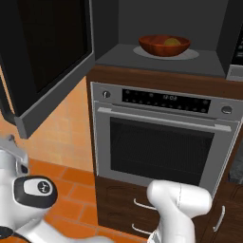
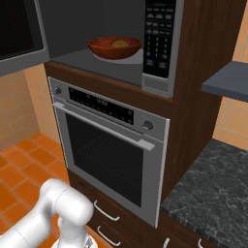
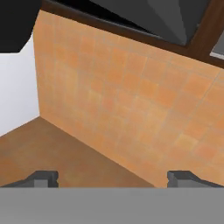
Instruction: Pick the avocado from the sink and place it in the bowl. Then pick the bowl and place it in the microwave. Then close the microwave door and press the start button.
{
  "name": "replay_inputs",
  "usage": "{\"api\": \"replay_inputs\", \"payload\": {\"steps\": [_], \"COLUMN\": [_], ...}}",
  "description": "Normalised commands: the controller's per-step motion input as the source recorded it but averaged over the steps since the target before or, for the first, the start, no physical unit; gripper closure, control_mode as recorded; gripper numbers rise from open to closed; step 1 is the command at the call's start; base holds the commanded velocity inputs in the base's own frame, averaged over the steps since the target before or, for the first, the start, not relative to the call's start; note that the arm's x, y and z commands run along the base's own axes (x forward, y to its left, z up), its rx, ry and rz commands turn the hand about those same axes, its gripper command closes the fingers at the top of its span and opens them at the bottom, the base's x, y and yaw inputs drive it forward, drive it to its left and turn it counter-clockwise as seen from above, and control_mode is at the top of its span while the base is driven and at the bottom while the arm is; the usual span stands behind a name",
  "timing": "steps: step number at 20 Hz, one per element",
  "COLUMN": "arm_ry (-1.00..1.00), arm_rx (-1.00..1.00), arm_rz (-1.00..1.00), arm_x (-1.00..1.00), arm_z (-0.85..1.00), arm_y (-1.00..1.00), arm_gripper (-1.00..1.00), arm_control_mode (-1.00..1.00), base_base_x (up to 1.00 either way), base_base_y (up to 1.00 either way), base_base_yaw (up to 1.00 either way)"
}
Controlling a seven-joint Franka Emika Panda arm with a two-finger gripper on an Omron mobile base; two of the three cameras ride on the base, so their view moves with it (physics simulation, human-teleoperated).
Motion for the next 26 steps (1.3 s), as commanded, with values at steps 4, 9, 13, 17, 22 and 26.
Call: {"api": "replay_inputs", "payload": {"steps": [4,9,13,17,22,26], "arm_ry": [0.00,-0.02,-0.14,-0.13,-0.13,-0.07], "arm_rx": [0.05,0.07,0.18,0.21,0.21,0.25], "arm_rz": [0.00,0.00,0.00,0.00,0.00,0.00], "arm_x": [0.42,0.09,-0.11,-0.13,-0.27,-0.03], "arm_z": [-0.09,0.00,0.02,0.00,0.03,0.16], "arm_y": [0.12,-0.13,-0.80,-0.91,-0.95,-1.00], "arm_gripper": [-1.00,-1.00,-1.00,-1.00,-1.00,-1.00], "arm_control_mode": [-1.00,-1.00,-1.00,-1.00,-1.00,-1.00], "base_base_x": [0.00,0.00,0.00,0.00,0.00,0.00], "base_base_y": [0.00,0.00,0.00,0.00,0.00,0.00], "base_base_yaw": [0.00,0.00,0.00,0.00,0.00,0.00]}}
